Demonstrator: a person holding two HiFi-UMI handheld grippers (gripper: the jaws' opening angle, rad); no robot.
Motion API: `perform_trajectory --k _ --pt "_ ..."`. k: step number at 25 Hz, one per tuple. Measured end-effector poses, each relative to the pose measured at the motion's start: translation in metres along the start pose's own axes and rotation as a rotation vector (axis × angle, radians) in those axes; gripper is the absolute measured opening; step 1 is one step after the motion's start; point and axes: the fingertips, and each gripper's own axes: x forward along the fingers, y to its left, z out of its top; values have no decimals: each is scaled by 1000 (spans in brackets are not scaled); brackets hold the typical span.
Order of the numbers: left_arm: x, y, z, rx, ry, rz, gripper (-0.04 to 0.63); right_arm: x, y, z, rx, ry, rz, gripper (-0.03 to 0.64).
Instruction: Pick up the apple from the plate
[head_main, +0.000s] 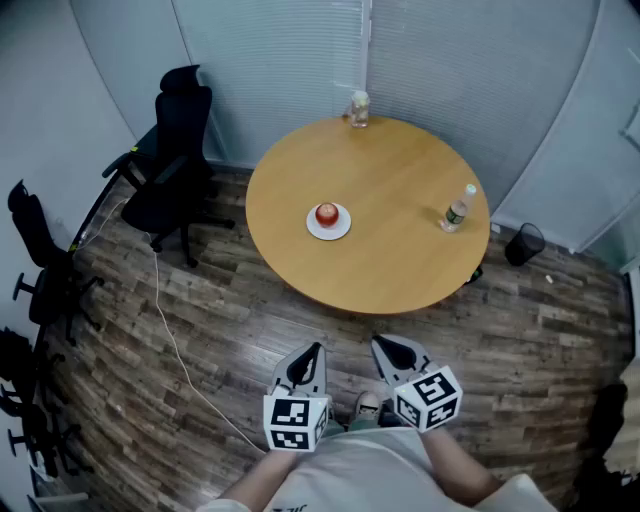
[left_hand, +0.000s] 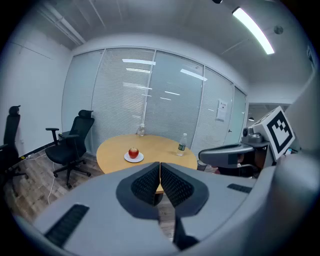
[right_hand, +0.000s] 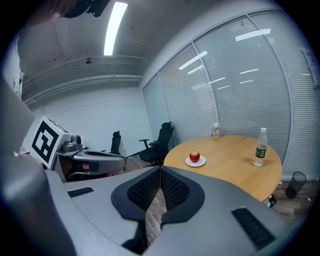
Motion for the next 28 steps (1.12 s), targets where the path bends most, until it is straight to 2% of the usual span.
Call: perform_trajectory --k 8,13,25,28 --pt "-6 5 -1 -2 0 0 3 -4 5 -1 0 -9 -15 31" --pt "-8 12 0 0 -3 -17 3 -3 -1 0 52 -30 -57 32" --pt "-11 25 -4 90 -11 -74 3 16 20 -6 51 -15 -104 32" --pt "3 25 -3 75 -4 -93 3 23 14 -8 55 -6 -96 32"
